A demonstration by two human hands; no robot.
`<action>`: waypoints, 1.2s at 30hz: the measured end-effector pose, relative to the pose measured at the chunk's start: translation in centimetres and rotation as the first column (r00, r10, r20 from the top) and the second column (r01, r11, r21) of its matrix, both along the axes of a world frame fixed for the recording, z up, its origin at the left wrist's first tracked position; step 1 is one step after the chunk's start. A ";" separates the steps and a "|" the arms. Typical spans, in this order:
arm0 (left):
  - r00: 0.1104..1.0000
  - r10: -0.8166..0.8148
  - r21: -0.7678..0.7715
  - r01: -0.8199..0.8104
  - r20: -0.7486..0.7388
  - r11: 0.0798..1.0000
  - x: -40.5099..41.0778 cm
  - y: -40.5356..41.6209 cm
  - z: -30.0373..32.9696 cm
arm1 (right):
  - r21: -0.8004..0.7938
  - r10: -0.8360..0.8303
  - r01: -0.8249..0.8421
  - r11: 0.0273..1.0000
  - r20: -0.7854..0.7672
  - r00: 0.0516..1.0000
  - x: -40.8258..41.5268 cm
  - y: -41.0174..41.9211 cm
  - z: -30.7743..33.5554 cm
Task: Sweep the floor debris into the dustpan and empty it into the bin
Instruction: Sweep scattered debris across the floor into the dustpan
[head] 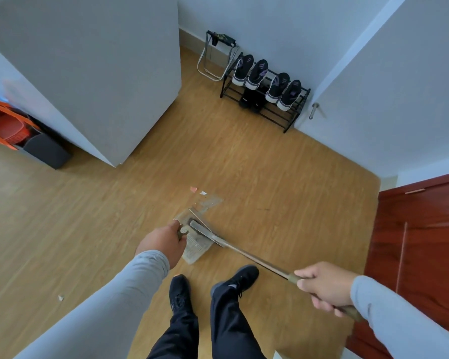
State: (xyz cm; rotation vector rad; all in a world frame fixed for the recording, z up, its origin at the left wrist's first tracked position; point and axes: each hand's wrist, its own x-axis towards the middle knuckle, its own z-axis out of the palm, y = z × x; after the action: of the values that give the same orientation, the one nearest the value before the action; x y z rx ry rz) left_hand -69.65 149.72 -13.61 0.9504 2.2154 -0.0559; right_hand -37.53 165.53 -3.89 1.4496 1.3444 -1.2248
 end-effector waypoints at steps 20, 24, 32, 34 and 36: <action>0.991 0.129 0.016 -0.129 -0.027 0.992 -4.1 1.8 -0.3 | 0.060 0.364 -0.372 0.926 0.116 0.924 -12.6 -1.8 -6.3; 0.990 0.135 0.020 -0.135 -0.025 0.991 -4.4 1.7 -0.3 | 0.023 0.280 -0.280 0.960 0.014 0.960 -10.4 0.5 -2.6; 0.989 0.146 0.020 -0.147 0.010 0.989 -5.1 1.0 0.2 | 0.123 0.103 -0.098 0.987 -0.034 0.994 -7.7 6.2 3.8; 0.988 0.157 0.008 -0.157 0.000 0.988 -5.4 -0.2 0.6 | 0.187 0.129 -0.118 0.975 -0.053 0.990 -9.3 6.1 3.1; 0.983 0.185 0.009 -0.185 -0.005 0.983 -6.0 -1.2 1.0 | 0.235 0.172 -0.155 0.959 -0.052 0.984 -11.8 5.8 1.2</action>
State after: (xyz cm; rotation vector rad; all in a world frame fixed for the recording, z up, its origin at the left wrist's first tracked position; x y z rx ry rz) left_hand -75.69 148.54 -12.64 0.7454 2.3009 0.0369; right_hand -49.33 171.36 -2.71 1.4287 1.6667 -1.0489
